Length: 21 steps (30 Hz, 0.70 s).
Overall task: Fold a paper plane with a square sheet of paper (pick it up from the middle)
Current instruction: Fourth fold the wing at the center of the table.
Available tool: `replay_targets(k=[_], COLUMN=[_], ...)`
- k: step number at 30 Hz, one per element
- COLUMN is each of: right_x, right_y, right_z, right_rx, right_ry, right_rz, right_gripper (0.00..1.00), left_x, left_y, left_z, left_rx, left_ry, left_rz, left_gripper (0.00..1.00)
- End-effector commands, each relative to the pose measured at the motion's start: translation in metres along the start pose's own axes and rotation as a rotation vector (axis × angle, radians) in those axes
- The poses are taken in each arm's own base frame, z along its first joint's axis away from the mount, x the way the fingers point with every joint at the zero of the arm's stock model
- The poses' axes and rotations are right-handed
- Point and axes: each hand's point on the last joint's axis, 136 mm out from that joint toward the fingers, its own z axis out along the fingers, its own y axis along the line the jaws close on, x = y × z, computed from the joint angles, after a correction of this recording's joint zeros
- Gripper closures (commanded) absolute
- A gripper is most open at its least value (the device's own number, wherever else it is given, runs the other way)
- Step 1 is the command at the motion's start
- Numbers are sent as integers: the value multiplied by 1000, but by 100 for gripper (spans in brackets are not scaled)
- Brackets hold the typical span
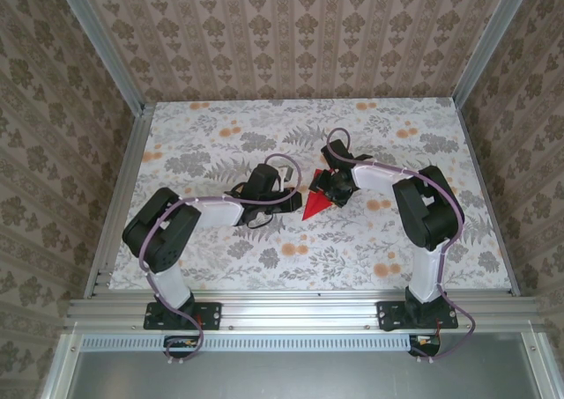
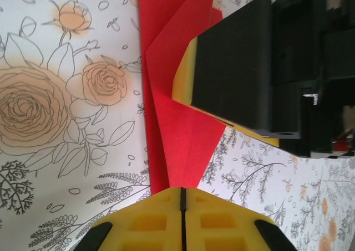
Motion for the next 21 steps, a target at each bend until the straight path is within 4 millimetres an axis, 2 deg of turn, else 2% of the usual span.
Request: replay_targets(k=[1,8,21], right_x=[62,64,60], right_y=[-157,-165,-167], right_z=[71,69,69], right_rx=[528,584,662], right_ry=[184,199,201], right_rz=[19,8,-22], right_gripper=[35,35,33], left_x=[-3,-4,-3], left_y=[-8,-9,-2], left_z=[6,11,21], left_rx=[36,54,56], left_ry=[8,12,8], left_rz=[1,-1,-18], left_gripper=[91,91,92])
